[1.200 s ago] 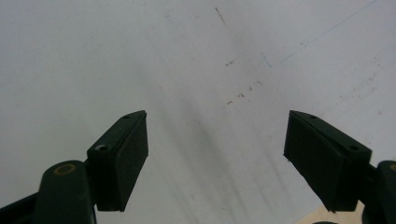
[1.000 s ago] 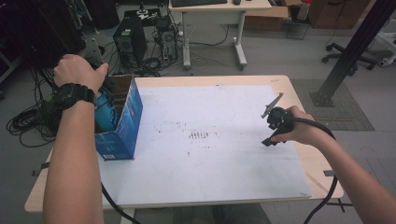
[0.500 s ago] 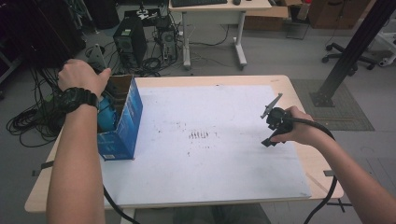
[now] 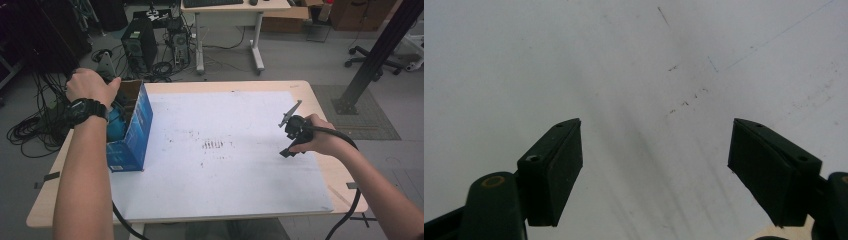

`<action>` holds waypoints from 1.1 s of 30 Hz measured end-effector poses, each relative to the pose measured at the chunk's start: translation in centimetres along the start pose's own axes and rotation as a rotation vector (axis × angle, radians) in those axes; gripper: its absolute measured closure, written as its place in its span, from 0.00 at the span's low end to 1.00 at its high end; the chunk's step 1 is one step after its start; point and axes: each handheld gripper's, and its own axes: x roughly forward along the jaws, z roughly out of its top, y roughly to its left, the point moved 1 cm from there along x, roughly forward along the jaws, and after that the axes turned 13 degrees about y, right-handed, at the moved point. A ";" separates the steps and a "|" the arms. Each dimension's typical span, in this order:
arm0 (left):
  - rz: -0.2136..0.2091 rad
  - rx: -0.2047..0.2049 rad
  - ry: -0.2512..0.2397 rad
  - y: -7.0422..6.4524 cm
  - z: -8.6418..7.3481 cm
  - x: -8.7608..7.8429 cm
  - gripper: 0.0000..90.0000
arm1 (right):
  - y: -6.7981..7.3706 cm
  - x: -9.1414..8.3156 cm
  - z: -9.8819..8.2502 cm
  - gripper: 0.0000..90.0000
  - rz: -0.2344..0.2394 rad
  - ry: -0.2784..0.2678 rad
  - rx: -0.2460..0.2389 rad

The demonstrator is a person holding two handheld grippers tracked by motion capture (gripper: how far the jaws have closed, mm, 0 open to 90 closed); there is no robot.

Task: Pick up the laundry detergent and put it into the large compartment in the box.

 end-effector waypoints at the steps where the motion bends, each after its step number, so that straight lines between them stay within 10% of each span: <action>1: 0.000 0.000 0.000 0.0 0.0 0.0 0.41 | 0.0 0.0 0.0 0.24 0.000 0.000 0.000; 33: 0.018 0.012 -0.011 -0.4 1.2 2.5 0.41 | 0.1 0.2 0.1 0.24 0.001 0.008 -0.003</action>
